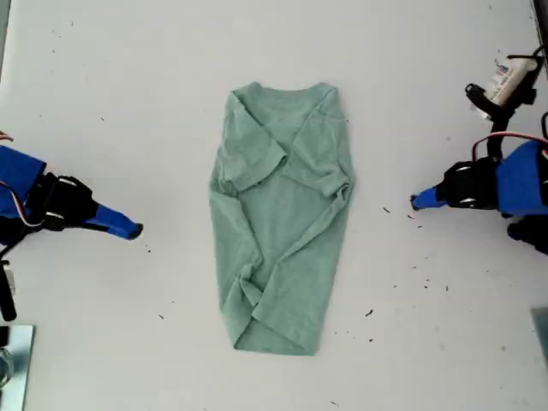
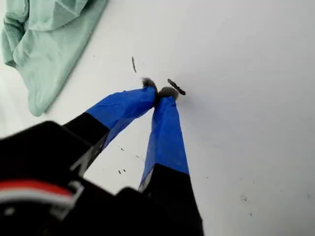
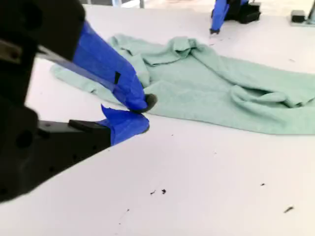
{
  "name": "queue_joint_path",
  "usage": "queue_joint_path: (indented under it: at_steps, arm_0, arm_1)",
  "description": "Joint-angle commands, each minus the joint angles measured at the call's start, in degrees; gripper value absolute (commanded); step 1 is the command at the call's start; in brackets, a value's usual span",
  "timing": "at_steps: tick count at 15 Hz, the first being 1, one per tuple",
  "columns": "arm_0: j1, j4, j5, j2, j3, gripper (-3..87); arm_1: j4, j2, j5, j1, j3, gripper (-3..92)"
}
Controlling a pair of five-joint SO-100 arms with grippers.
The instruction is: Fold t shirt
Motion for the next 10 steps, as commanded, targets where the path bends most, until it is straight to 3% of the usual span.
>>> queue_joint_path:
  at_steps: [1,3,5,6,9,10]
  arm_0:
    - [0.62,0.0,-0.09,0.62,-4.04,-0.2]
    - [0.62,-0.44,-5.27,-3.78,-10.72,-0.2]
    - [2.46,0.26,-7.47,-23.73,-24.96,-0.3]
    - [4.57,3.87,-8.26,-36.91,-36.47,-0.3]
    - [12.83,23.99,-12.22,-73.56,-74.36,-0.3]
    - [13.45,24.87,-10.37,-77.78,-78.93,-0.3]
  arm_1:
    - [-4.13,0.09,0.0,-3.78,-6.15,1.9]
    - [-6.68,-15.82,0.53,-7.12,-18.11,1.9]
    - [-4.66,-41.48,0.53,-10.28,-38.23,1.8]
    - [-2.11,-49.39,1.85,-12.39,-46.85,1.8]
    - [8.0,-66.36,8.61,-19.51,-69.08,1.7]
    - [10.72,-72.16,9.23,-20.92,-76.2,1.5]
